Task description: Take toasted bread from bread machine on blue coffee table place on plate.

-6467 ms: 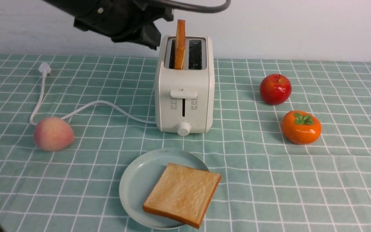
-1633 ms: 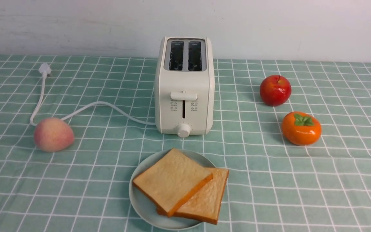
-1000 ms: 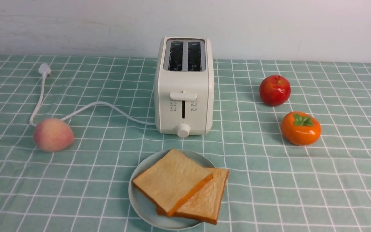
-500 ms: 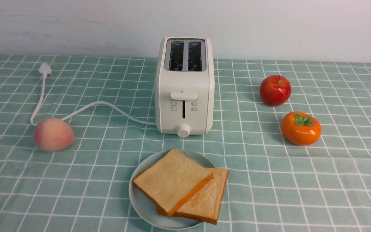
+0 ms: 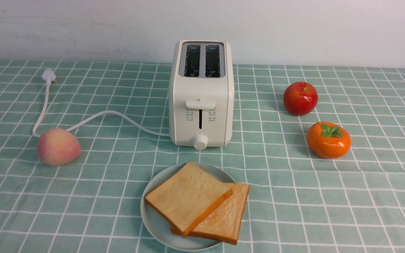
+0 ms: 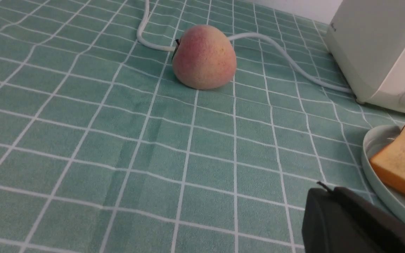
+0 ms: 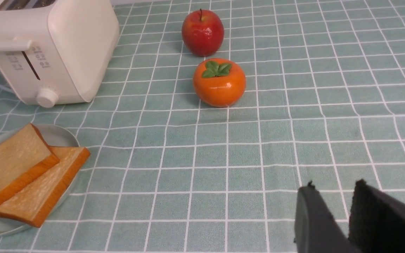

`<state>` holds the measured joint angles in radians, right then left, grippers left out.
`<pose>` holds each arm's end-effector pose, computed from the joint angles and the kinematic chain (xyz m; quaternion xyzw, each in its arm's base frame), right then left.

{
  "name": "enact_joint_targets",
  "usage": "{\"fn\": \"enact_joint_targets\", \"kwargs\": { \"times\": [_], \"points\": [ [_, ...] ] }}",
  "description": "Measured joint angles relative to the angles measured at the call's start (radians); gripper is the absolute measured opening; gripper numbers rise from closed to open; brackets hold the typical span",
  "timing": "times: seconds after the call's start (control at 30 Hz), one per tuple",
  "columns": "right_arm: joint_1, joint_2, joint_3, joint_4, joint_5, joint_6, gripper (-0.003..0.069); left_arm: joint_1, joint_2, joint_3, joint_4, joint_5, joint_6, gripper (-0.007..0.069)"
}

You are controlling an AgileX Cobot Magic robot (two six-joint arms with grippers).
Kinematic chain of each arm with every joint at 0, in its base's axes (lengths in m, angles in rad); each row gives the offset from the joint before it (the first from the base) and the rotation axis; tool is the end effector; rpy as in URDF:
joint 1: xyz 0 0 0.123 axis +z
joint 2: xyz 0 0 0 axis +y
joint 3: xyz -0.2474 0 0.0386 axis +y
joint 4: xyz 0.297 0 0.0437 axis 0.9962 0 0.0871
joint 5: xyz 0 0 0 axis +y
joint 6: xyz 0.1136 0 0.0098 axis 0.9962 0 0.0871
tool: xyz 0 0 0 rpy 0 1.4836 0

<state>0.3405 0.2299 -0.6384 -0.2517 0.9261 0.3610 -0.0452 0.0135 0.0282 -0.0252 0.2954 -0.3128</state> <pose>0.1257 0.0204 0.3299 -0.0008 0.8352 0.0665 0.5459 0.1620 -0.0082 0.1679 -0.1125 0.7816 -0.1193 0.6018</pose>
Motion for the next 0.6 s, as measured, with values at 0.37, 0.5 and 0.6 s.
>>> {"fn": "enact_joint_targets", "kwargs": {
  "times": [0.37, 0.5, 0.6],
  "points": [
    [0.000, 0.000, 0.000, 0.000, 0.001, 0.000, 0.0193, 0.001, 0.000, 0.002, 0.000, 0.017, -0.001, -0.0003],
    [0.000, 0.000, 0.000, 0.000, 0.001, 0.000, 0.0199, 0.001, 0.000, 0.002, 0.000, 0.017, -0.001, -0.0003],
    [0.000, 0.000, 0.000, 0.000, 0.001, 0.000, 0.0203, 0.001, 0.000, 0.002, 0.000, 0.017, -0.001, -0.0001]
  ]
}}
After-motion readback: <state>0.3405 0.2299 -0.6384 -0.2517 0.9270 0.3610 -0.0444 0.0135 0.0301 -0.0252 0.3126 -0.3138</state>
